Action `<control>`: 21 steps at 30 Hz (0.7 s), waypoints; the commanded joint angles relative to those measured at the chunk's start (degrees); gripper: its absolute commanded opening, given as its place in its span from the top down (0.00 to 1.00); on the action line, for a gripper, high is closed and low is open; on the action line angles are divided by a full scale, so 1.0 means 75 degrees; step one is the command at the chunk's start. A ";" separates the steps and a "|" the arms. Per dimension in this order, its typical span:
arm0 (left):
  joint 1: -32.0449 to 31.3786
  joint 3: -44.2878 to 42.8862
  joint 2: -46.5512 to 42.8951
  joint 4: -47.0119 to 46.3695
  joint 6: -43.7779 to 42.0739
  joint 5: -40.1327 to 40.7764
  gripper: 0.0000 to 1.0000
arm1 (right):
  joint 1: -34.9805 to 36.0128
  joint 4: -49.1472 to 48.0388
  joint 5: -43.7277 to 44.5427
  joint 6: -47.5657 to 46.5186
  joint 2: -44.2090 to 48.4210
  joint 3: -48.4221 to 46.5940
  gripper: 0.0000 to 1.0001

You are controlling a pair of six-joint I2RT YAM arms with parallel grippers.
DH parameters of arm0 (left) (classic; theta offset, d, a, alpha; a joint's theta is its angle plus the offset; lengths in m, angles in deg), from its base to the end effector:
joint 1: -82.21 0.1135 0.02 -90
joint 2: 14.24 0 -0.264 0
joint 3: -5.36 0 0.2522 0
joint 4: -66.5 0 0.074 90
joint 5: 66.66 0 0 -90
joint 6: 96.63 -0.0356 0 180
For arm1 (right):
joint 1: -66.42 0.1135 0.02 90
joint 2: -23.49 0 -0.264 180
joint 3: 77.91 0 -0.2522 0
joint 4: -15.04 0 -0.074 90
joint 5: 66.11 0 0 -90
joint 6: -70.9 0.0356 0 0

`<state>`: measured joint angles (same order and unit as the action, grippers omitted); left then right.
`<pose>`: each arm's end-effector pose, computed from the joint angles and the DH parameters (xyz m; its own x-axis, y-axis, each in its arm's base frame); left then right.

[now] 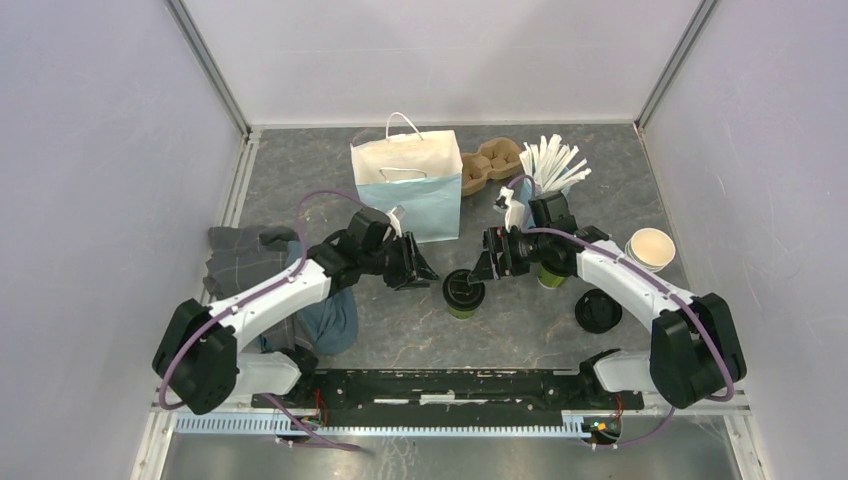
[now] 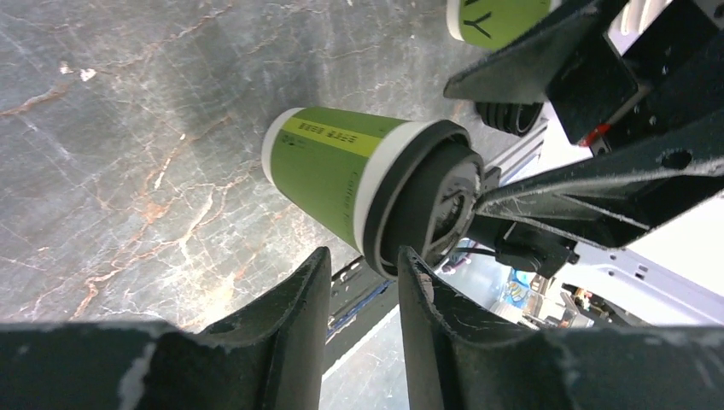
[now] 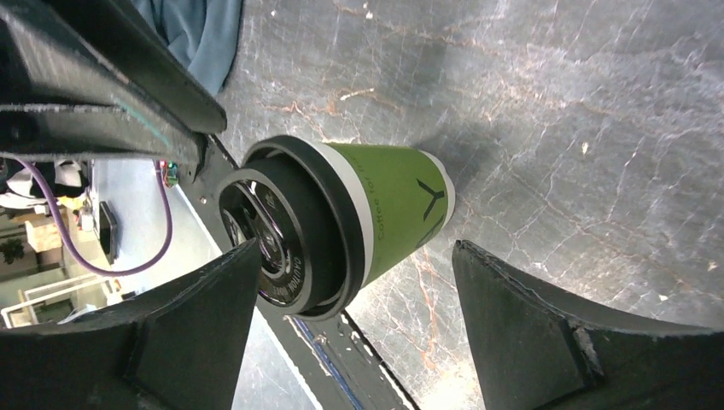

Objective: Pack the takeout coffee

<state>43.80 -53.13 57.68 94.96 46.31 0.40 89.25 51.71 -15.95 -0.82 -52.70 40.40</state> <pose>0.1974 -0.1742 0.2346 -0.9533 -0.1820 -0.2410 0.0643 0.6573 -0.7509 0.2351 0.1237 0.2278 -0.8913 -0.1139 -0.4388 -0.4092 0.6188 0.6706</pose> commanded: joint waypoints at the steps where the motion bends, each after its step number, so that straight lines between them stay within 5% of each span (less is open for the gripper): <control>1: 0.0103 -0.0136 0.0359 -0.0309 -0.0110 -0.0301 0.59 | -0.0020 -0.0602 -0.0297 0.0129 0.0201 0.0410 0.13; 16: 0.0094 -0.0100 0.0792 -0.0982 -0.0012 -0.0625 0.47 | -0.0018 -0.1491 -0.0724 0.0414 0.0092 0.1122 0.24; 21: 0.0012 -0.0128 0.1196 -0.0975 0.0007 -0.0530 0.55 | -0.0013 -0.1517 -0.0737 0.0383 0.0024 0.1213 0.26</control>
<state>44.37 -53.13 64.68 89.50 46.34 -2.79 89.19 42.12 -21.56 3.14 -52.46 48.29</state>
